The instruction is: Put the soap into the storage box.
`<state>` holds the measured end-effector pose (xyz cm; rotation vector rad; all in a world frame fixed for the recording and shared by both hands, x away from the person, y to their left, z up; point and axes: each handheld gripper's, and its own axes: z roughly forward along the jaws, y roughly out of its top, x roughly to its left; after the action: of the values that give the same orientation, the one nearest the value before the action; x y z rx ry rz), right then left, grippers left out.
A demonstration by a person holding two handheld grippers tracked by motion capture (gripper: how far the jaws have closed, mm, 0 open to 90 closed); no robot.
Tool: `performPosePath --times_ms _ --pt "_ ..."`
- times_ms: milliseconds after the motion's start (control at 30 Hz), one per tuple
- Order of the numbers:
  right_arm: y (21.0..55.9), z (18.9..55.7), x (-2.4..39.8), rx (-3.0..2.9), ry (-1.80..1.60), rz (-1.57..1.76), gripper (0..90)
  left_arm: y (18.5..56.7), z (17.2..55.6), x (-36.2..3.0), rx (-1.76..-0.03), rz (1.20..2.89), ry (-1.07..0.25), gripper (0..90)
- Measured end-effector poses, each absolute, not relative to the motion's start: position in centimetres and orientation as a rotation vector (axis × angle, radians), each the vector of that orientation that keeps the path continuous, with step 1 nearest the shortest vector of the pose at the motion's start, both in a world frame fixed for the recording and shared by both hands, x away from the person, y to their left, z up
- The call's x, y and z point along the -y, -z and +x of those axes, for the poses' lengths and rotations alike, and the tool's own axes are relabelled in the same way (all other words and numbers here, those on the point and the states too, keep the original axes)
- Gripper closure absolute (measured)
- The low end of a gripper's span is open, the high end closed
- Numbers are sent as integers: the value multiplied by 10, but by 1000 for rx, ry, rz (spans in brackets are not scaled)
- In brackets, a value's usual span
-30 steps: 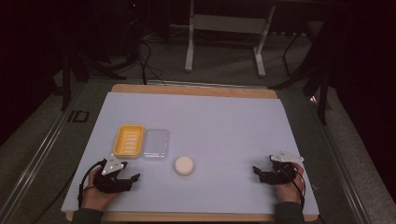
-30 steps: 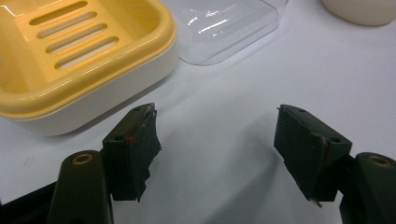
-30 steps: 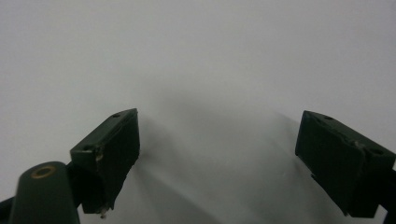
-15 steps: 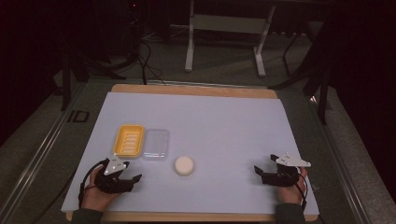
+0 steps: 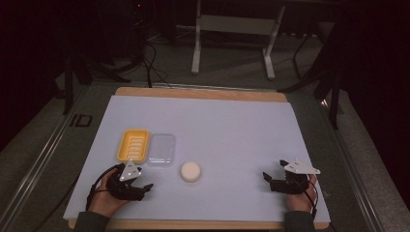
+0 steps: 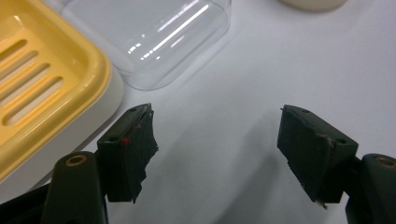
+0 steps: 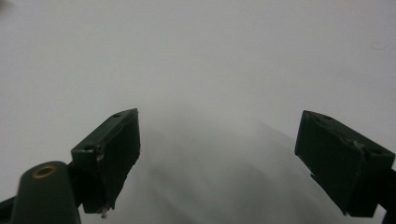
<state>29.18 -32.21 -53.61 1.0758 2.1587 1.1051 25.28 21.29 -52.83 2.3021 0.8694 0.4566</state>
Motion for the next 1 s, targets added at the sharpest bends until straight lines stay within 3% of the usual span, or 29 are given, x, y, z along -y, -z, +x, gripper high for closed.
performPosePath --times_ms 633,1000 --pt "536 291 322 -2166 -1112 1053 148 516 266 -192 -687 2412 -378 274" --pt "536 291 322 -2170 -1111 1052 148 509 275 -179 -657 2449 -397 274"
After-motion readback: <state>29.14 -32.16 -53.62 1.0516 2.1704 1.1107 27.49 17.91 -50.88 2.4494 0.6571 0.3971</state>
